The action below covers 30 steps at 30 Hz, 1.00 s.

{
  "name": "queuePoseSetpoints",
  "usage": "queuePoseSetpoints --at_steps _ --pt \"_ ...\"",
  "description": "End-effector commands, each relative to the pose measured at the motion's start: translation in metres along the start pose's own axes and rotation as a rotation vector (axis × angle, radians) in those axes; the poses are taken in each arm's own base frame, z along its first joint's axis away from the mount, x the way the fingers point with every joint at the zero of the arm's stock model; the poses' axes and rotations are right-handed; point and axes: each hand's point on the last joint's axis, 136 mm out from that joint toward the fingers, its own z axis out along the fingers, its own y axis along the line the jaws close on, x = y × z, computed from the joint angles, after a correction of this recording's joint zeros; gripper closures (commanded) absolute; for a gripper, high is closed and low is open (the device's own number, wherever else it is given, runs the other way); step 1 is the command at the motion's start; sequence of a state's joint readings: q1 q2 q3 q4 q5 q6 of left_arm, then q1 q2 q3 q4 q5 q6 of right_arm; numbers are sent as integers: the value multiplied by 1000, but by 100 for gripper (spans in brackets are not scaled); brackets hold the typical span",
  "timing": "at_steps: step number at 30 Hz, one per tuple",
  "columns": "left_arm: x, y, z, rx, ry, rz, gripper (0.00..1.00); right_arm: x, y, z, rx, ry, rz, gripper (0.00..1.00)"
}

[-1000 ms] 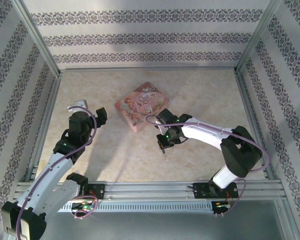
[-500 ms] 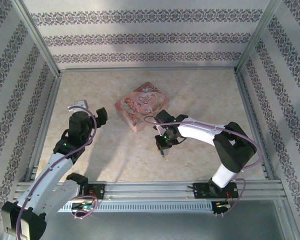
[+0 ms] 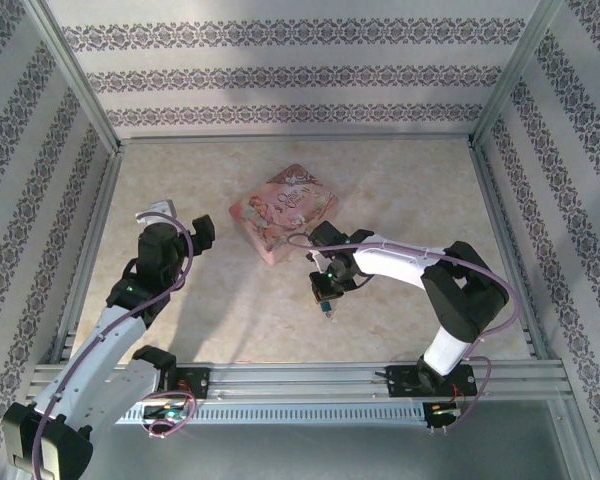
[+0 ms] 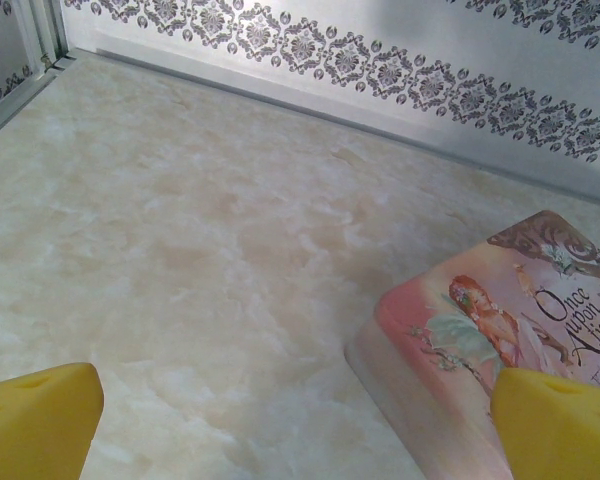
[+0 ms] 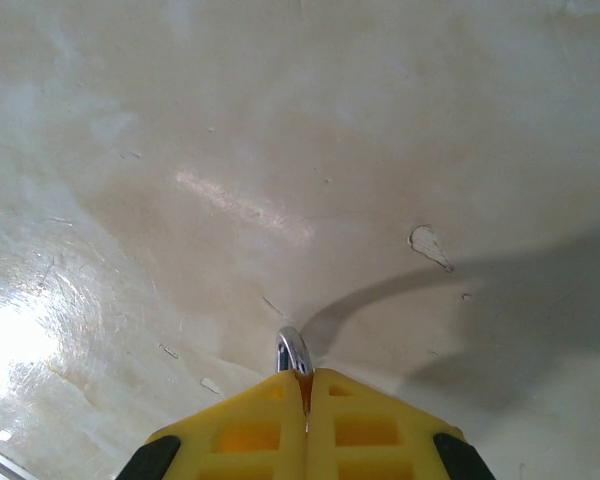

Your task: Unlock the padlock with the key

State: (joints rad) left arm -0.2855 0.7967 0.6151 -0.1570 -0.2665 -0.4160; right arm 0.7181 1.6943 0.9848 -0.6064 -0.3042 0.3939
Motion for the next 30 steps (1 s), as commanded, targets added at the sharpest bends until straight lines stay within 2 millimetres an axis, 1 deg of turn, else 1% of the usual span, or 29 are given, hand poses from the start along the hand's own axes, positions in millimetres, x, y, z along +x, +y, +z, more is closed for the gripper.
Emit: queuePoseSetpoints --at_steps 1,7,12,16,20,24,30 --pt "-5 4 1 -7 -20 -21 1 -2 6 -2 -5 6 2 94" --pt "-7 3 0 -4 -25 -19 1 -5 7 -11 1 -15 -5 86" --pt "-9 2 -1 1 -30 -19 1 -8 8 -25 10 -46 -15 74" --pt "-10 2 -2 2 -35 -19 1 -11 7 -40 23 -81 -22 70" --pt "-13 3 -5 -4 -45 -11 1 -18 5 -63 41 -155 -34 64" --pt "-15 8 -6 -27 -58 16 1 -28 -4 -90 66 -253 -35 61" --pt "-18 14 -11 -49 -79 27 1 -48 -21 -144 154 -468 -53 56"
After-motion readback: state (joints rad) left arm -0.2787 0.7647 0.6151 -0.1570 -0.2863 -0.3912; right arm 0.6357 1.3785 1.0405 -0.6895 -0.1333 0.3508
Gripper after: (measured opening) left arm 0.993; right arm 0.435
